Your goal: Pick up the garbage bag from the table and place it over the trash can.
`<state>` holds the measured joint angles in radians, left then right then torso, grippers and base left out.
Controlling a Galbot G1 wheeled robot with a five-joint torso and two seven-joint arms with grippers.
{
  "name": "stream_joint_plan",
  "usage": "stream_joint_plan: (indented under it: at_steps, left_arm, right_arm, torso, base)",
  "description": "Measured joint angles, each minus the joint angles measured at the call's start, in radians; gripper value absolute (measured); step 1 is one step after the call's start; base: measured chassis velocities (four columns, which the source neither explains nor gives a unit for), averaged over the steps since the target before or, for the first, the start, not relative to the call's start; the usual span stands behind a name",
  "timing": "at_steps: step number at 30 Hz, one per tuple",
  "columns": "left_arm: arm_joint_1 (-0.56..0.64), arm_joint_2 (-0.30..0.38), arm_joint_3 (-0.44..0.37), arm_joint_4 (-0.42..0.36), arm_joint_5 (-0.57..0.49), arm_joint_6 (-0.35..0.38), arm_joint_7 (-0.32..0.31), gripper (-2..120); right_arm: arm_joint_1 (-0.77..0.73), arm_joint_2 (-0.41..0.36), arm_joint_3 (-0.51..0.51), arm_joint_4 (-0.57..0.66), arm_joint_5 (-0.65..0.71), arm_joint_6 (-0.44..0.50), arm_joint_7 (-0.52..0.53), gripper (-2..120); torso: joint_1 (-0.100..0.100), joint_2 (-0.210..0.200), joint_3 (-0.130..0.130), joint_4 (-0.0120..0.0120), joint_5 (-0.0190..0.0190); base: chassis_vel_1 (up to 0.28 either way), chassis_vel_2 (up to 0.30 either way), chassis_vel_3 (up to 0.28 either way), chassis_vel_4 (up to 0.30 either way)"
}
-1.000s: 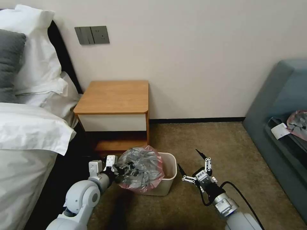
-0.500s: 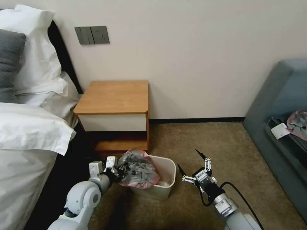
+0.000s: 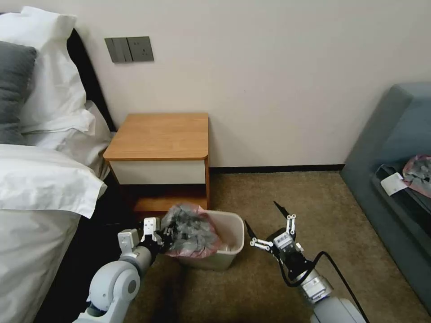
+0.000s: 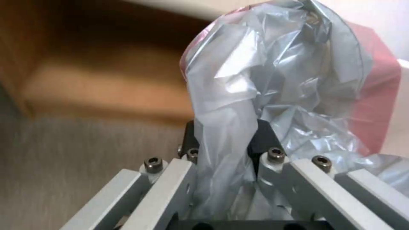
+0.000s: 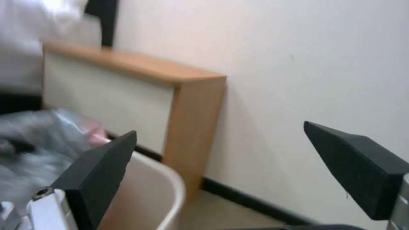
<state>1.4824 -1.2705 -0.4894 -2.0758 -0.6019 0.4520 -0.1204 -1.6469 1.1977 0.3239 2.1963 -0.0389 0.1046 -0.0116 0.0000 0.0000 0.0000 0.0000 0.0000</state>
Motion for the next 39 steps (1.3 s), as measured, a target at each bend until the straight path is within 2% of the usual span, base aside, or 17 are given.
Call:
stream_joint_plan:
  at_steps: [2, 3, 6, 7, 8, 11, 16, 22, 25, 32, 39]
  left_arm:
    - [0.013, 0.002, 0.002, -0.009, 0.017, -0.105, 0.003, 10]
    - [0.013, 0.002, 0.002, -0.009, 0.017, -0.105, 0.003, 10]
    - [0.026, -0.004, 0.01, -0.011, 0.052, -0.219, 0.01, 10]
    - [0.026, -0.004, 0.01, -0.011, 0.052, -0.219, 0.01, 10]
    - [0.032, -0.008, 0.015, -0.011, 0.076, -0.268, 0.018, 10]
    - [0.036, -0.01, 0.027, -0.005, 0.112, -0.356, 0.043, 10]
    - [0.033, -0.009, 0.03, 0.0, 0.118, -0.428, 0.066, 10]
    - [0.036, -0.006, 0.029, -0.003, 0.121, -0.447, 0.083, 10]
    - [0.039, -0.011, 0.029, -0.003, 0.124, -0.451, 0.091, 10]
    - [0.036, -0.012, 0.029, 0.004, 0.117, -0.461, 0.103, 10]
    - [0.035, -0.009, 0.026, 0.001, 0.109, -0.462, 0.111, 10]
  right_arm:
    - [-0.005, -0.017, -0.021, 0.099, 0.161, -0.118, 0.016, 100]
    - [-0.005, -0.017, -0.021, 0.099, 0.161, -0.118, 0.016, 100]
    - [0.017, -0.034, -0.042, 0.188, 0.362, -0.256, 0.037, 100]
    - [0.017, -0.034, -0.042, 0.188, 0.362, -0.256, 0.037, 100]
    - [0.041, -0.039, -0.048, 0.218, 0.471, -0.307, 0.046, 100]
    - [0.099, -0.046, -0.072, 0.256, 0.688, -0.408, 0.089, 100]
    - [0.167, -0.047, -0.125, 0.246, 0.798, -0.495, 0.162, 100]
    - [0.276, -0.03, -0.206, 0.166, 0.861, -0.56, 0.246, 100]
    - [0.41, -0.004, -0.285, 0.052, 0.905, -0.593, 0.32, 100]
    - [0.57, 0.027, -0.327, -0.064, 1.018, -0.65, 0.436, 100]
    - [0.639, 0.029, -0.339, -0.145, 1.035, -0.68, 0.457, 100]
  torso:
    - [0.0, 0.0, 0.0, 0.0001, -0.0004]
    - [0.0, 0.0, 0.0, 0.0001, -0.0004]
    - [0.0, 0.0, 0.0, 0.0, 0.0]
    - [0.0, 0.0, 0.0, 0.0, 0.0]
    - [0.0, 0.0, 0.0, 0.0001, -0.0001]
    - [0.0, 0.0, 0.0, 0.0001, -0.0001]
    - [0.0, 0.0, 0.0, 0.0, -0.0001]
    - [0.0, 0.0, 0.0, 0.0, 0.0]
    - [0.0, 0.0, 0.0, 0.0001, -0.0001]
    - [0.0, 0.0, 0.0, 0.0002, -0.0001]
    - [0.0, 0.0, 0.0, 0.0, 0.0]
  base:
    - [0.0, 0.0, 0.0, 0.0]
    - [0.0, 0.0, 0.0, 0.0]
    - [0.0, 0.0, 0.0, 0.0]
    - [0.0, 0.0, 0.0, 0.0]
    - [0.0, 0.0, 0.0, 0.0]
    - [0.0, 0.0, 0.0, 0.0]
    - [0.0, 0.0, 0.0, 0.0]
    - [0.0, 0.0, 0.0, 0.0]
    - [0.0, 0.0, 0.0, 0.0]
    - [0.0, 0.0, 0.0, 0.0]
    - [0.0, 0.0, 0.0, 0.0]
